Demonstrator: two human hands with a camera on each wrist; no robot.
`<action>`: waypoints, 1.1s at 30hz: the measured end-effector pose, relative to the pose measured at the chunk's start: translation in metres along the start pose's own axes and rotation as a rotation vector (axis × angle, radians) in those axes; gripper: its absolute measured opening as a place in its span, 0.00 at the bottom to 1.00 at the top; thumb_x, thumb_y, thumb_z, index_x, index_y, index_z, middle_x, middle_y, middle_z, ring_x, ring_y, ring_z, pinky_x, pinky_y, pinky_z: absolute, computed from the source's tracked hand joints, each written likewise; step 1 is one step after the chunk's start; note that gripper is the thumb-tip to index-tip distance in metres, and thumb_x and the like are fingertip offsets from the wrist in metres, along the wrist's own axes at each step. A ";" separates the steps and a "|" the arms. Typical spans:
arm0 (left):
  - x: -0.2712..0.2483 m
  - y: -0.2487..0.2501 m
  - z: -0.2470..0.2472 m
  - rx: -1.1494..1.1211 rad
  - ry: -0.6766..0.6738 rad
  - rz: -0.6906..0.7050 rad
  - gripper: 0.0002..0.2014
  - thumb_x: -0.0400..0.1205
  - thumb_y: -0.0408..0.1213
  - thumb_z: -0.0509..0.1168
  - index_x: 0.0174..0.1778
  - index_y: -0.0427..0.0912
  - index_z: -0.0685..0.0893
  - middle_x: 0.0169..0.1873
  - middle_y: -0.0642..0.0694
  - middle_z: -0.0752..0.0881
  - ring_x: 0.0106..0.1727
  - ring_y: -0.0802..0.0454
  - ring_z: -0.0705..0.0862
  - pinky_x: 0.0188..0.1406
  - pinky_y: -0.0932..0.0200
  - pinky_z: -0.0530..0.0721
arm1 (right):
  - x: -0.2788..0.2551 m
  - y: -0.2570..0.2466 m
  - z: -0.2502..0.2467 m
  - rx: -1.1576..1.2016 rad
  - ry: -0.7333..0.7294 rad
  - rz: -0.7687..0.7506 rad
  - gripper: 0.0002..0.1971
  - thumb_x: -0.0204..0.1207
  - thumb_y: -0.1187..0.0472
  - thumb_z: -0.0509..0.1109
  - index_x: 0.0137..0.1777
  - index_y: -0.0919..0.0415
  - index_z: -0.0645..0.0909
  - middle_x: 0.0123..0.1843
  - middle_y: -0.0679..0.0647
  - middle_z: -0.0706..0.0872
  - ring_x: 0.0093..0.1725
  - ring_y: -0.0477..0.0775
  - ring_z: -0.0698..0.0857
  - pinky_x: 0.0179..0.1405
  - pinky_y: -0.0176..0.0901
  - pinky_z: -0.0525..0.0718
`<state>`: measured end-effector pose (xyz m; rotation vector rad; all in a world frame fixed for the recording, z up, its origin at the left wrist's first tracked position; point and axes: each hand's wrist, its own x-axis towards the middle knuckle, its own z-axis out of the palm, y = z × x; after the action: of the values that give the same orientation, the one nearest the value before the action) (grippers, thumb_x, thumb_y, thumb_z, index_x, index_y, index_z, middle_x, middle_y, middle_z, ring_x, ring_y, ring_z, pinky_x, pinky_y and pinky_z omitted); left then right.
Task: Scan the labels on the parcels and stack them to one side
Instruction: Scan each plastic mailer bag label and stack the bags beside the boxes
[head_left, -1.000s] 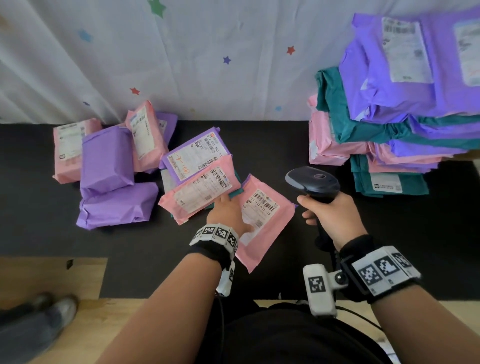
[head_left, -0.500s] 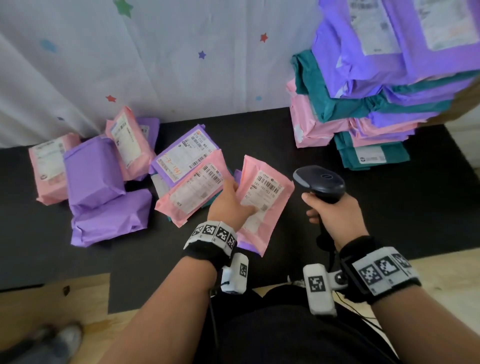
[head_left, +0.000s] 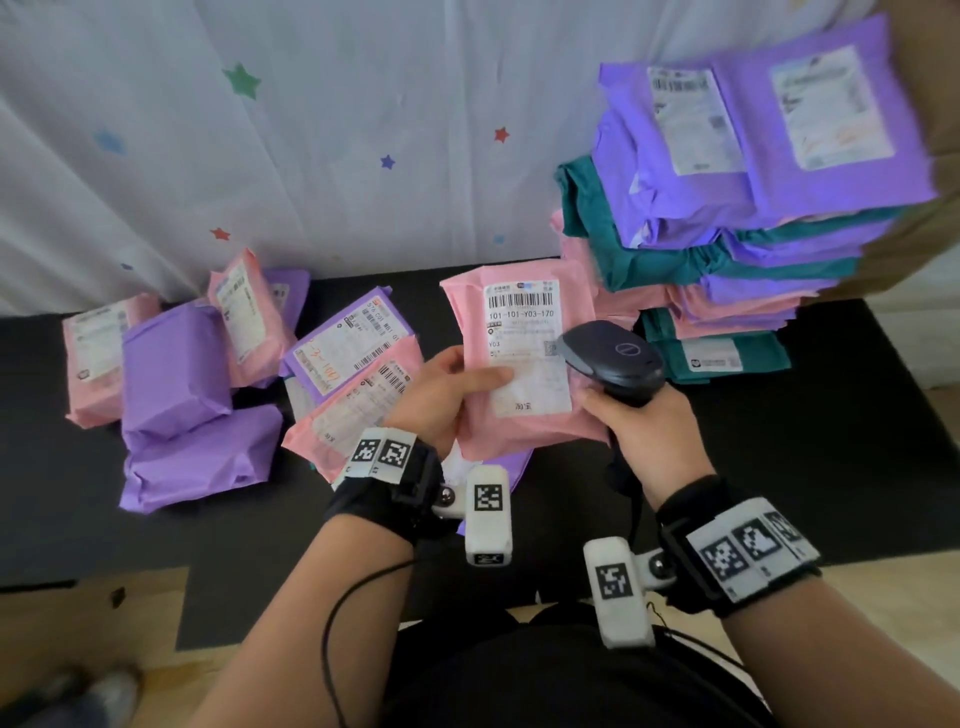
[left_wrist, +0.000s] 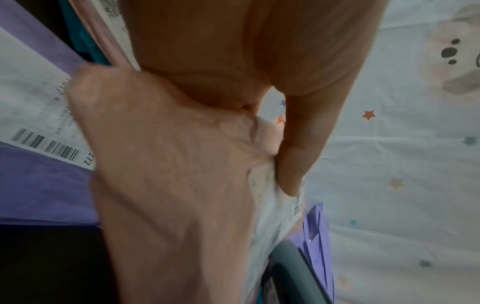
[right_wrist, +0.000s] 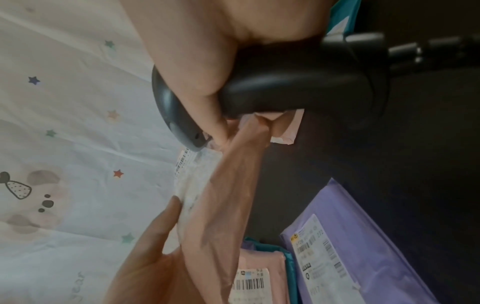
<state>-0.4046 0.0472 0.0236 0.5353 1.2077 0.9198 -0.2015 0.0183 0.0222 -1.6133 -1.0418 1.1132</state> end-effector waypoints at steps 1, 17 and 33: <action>0.001 0.000 0.000 -0.022 0.001 -0.001 0.32 0.64 0.27 0.76 0.66 0.30 0.76 0.59 0.34 0.87 0.59 0.34 0.86 0.60 0.39 0.84 | 0.003 0.000 -0.001 0.008 0.007 0.000 0.13 0.67 0.57 0.84 0.50 0.48 0.86 0.44 0.42 0.91 0.43 0.33 0.88 0.44 0.35 0.86; 0.034 -0.008 -0.009 0.376 0.390 0.191 0.15 0.72 0.36 0.76 0.51 0.49 0.80 0.47 0.50 0.88 0.48 0.49 0.89 0.51 0.44 0.88 | 0.021 -0.024 0.001 0.014 -0.163 0.037 0.06 0.71 0.55 0.81 0.43 0.46 0.86 0.32 0.52 0.90 0.29 0.43 0.86 0.26 0.37 0.85; 0.043 0.002 -0.009 0.354 0.412 0.169 0.16 0.72 0.35 0.76 0.48 0.53 0.78 0.49 0.52 0.87 0.51 0.49 0.87 0.54 0.42 0.87 | 0.025 -0.034 0.008 0.061 -0.198 0.105 0.09 0.71 0.55 0.81 0.48 0.45 0.85 0.34 0.46 0.92 0.29 0.42 0.87 0.26 0.37 0.86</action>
<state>-0.4108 0.0825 -0.0016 0.7627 1.7376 0.9944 -0.2083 0.0521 0.0475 -1.5471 -1.0488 1.3845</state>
